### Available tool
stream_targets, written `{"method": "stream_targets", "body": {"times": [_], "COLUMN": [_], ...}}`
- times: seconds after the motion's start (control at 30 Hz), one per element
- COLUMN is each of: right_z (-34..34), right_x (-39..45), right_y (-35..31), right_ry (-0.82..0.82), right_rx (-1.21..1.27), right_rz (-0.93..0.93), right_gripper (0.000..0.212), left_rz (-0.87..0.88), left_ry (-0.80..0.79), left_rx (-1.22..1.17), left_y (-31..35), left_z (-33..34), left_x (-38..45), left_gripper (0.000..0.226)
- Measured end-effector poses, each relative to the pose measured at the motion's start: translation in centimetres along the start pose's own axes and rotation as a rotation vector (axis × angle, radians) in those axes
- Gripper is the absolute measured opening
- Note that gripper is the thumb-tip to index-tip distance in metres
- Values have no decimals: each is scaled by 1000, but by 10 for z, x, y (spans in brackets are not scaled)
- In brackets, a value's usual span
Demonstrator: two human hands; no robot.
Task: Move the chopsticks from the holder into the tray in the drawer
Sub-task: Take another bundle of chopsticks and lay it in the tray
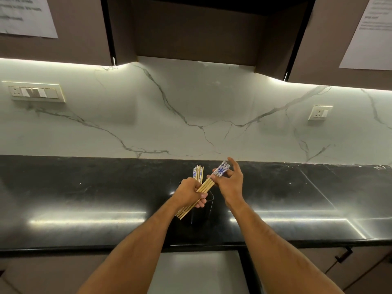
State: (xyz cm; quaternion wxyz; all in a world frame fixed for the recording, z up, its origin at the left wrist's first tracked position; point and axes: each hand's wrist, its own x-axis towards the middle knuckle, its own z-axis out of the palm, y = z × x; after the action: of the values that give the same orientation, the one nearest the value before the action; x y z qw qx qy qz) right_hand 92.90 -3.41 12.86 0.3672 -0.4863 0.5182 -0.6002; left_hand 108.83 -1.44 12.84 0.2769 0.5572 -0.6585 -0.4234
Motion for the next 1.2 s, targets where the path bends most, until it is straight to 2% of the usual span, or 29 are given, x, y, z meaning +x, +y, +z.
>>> {"method": "stream_targets", "body": {"times": [0.13, 0.23, 0.37, 0.47, 0.53, 0.67, 0.8, 0.97, 1.2], "right_z": [-19, -43, -63, -61, -60, -61, -64, -69, -75], "right_x": [-7, -17, -41, -64, -77, -99, -114, -139, -195], "right_y": [3, 7, 10, 12, 12, 20, 28, 46, 103], "right_ry": [-63, -111, -366, -568, -654, -740, -828, -878, -935], "right_rx": [-129, -482, -990, -1234, -1404, -1543, -1557, -1537, -1469], "right_rz": [-9, -211, -584, -712, -676, -539, -504, -456, -330], "right_gripper": [97, 94, 63, 27, 13, 15, 17, 16, 17], "left_rz": [-25, -46, 45, 73, 95, 114, 51, 57, -33], "left_ry": [49, 67, 88, 74, 54, 6, -81, -62, -114], "left_rx": [140, 400, 807, 935, 983, 1062, 1060, 1041, 988], "left_y": [-1, -3, -4, -4, -5, -15, -24, -50, -122], "left_z": [7, 13, 35, 58, 68, 84, 96, 106, 134], "left_x": [-6, -14, -34, -49, -58, -75, -88, -109, -154], "left_gripper": [12, 10, 11, 13, 15, 18, 25, 19, 17]}}
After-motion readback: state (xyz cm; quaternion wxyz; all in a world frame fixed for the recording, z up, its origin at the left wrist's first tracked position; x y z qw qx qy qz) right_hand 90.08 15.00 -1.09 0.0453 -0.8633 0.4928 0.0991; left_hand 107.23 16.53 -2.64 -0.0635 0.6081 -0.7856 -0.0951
